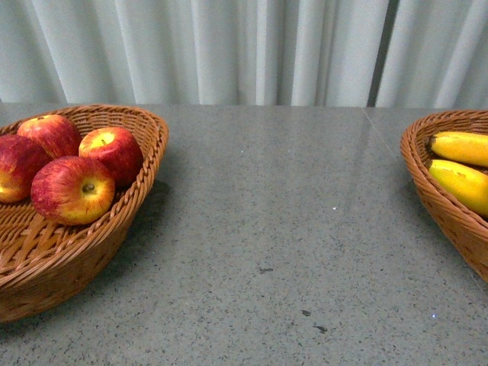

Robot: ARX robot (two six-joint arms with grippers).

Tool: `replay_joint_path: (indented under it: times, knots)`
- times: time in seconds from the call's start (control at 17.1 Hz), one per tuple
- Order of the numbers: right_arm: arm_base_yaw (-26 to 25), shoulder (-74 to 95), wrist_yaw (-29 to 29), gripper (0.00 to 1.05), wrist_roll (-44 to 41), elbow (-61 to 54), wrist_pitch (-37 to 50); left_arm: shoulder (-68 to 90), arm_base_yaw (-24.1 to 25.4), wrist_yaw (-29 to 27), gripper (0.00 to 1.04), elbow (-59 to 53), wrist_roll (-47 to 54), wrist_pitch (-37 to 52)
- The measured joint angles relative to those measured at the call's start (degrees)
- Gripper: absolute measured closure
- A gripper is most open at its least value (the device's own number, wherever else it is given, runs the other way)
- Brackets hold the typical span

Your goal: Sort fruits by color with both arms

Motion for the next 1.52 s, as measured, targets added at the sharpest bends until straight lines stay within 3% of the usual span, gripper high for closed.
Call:
replay_joint_path:
  times: [0.06, 0.53, 0.64, 1.23, 1.29, 1.52]
  knots:
    - [0.00, -1.29, -0.02, 1.03, -0.02, -0.94, -0.02, 0.00, 0.00, 0.00, 0.07, 0.00, 0.00, -0.04]
    - [0.00, -9.33, 0.00, 1.03, -0.26, -4.87, -1.97, 0.00, 0.00, 0.00, 0.07, 0.00, 0.00, -0.02]
    - [0.00, -17.29, -0.04, 1.03, -0.24, -5.88, -10.58, 0.00, 0.00, -0.02, 0.07, 0.00, -0.02, -0.02]
    - [0.00, -20.04, 0.00, 1.03, -0.26, -7.10, -10.19, 0.00, 0.00, 0.00, 0.07, 0.00, 0.00, -0.02]
    - [0.00, -20.04, 0.00, 0.97, -0.28, -7.10, -10.19, 0.00, 0.00, 0.00, 0.07, 0.00, 0.00, -0.02]
    - [0.00, -20.04, 0.00, 0.46, -0.28, -7.10, -10.19, 0.00, 0.00, 0.00, 0.07, 0.00, 0.00, -0.02]
